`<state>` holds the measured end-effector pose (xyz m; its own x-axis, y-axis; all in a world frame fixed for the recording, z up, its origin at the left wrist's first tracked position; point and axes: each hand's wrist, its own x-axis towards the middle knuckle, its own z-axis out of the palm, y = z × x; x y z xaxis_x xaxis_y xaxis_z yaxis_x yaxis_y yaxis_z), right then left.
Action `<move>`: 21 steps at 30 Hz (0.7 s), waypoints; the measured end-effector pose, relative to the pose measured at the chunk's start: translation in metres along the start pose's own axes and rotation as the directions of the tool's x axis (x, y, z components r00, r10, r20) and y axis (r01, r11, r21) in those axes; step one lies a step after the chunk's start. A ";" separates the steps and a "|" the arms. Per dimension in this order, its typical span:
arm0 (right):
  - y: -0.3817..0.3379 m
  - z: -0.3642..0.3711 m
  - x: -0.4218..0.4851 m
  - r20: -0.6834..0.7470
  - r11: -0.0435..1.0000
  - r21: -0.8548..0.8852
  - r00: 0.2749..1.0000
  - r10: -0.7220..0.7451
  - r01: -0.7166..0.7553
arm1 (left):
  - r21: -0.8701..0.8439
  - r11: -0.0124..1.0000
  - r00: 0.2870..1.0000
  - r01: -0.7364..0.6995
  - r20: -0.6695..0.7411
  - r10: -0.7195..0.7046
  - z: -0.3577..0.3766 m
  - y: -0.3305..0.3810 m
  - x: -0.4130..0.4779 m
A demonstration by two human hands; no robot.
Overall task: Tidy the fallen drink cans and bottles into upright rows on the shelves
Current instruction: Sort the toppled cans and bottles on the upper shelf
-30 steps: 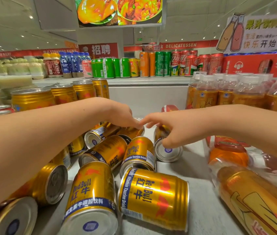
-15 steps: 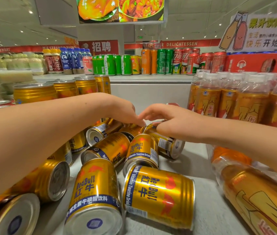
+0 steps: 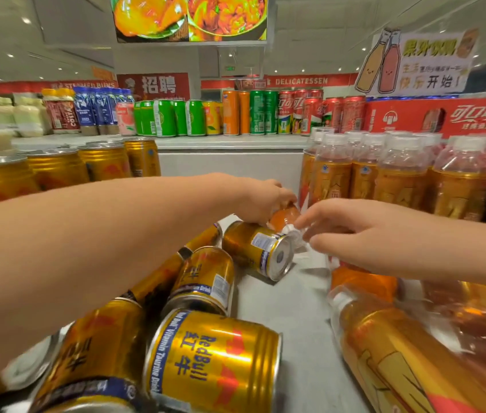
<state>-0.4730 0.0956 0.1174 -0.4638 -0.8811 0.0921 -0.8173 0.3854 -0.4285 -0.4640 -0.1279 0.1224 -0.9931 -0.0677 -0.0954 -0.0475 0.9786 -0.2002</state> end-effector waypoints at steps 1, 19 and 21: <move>0.000 0.000 -0.004 0.027 1.000 -0.010 1.000 -0.015 0.015 | 0.108 0.994 1.000 -0.022 0.018 0.020 -0.002 0.003 0.005; 0.011 -0.015 0.000 -0.224 0.976 -0.190 0.973 0.063 -0.107 | 0.057 0.994 0.992 -0.093 0.092 0.087 -0.018 0.024 -0.015; 0.011 -0.016 -0.003 -0.211 0.972 -0.205 0.975 0.066 -0.110 | 0.025 0.995 0.990 -0.101 0.101 0.098 -0.020 0.027 -0.022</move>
<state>-0.4857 0.1070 0.1267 -0.5783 -0.7761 0.2513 -0.8139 0.5281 -0.2421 -0.4459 -0.0959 0.1386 -0.9771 0.0098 -0.2124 0.0562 0.9753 -0.2137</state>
